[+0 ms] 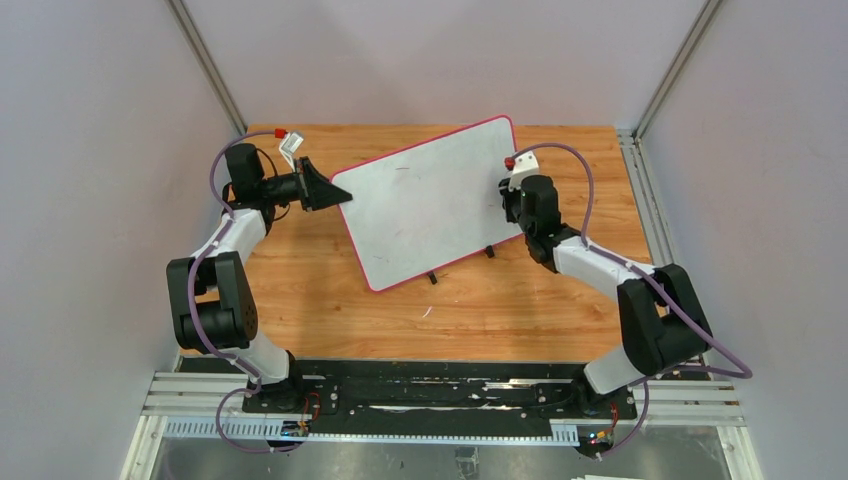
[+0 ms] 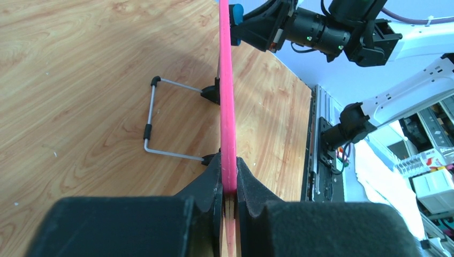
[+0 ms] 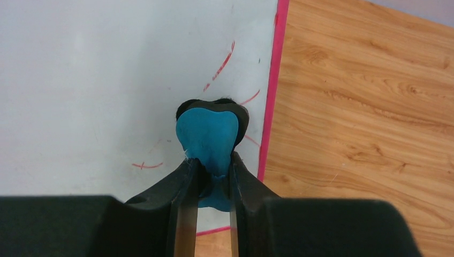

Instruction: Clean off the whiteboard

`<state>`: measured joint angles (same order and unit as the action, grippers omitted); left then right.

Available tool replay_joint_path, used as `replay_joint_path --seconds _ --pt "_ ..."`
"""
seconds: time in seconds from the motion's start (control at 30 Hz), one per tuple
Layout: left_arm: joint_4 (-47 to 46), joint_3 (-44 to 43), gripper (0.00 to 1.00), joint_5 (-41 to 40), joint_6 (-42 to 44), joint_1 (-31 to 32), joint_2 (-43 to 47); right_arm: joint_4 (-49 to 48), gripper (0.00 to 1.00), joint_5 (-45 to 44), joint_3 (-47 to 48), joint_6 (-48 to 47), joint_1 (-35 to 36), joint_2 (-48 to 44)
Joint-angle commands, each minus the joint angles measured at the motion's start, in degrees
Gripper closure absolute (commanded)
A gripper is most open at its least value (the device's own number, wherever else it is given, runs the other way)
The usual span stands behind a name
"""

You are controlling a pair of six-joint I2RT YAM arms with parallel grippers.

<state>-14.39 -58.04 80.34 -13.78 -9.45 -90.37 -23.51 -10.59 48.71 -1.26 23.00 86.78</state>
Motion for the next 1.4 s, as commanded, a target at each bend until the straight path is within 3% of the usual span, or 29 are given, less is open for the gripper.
replay_joint_path --seconds 0.0,0.43,0.57,0.8,1.17,1.37 --pt "-2.13 -0.16 1.0 3.24 1.48 0.22 -0.07 -3.0 0.99 2.5 -3.6 3.76 0.31 -2.76" --pt "-2.13 -0.22 1.0 3.24 1.39 0.16 -0.18 -7.53 0.99 1.16 -2.93 1.83 13.66 -0.33" --pt "-2.13 -0.22 1.0 3.33 1.41 0.22 -0.15 -5.94 0.99 -1.31 -1.0 0.5 13.89 2.01" --pt "-2.11 -0.05 1.0 3.33 1.48 0.18 -0.2 -4.45 0.99 -1.14 0.36 0.3 8.71 5.31" --pt "-2.14 -0.32 1.0 3.4 1.52 0.18 -0.95 -3.45 0.99 1.81 -1.39 1.46 -3.27 3.05" --pt "-2.13 -0.47 1.0 3.3 1.41 0.22 -0.84 -3.76 0.99 6.07 -0.9 2.72 -4.25 3.5"
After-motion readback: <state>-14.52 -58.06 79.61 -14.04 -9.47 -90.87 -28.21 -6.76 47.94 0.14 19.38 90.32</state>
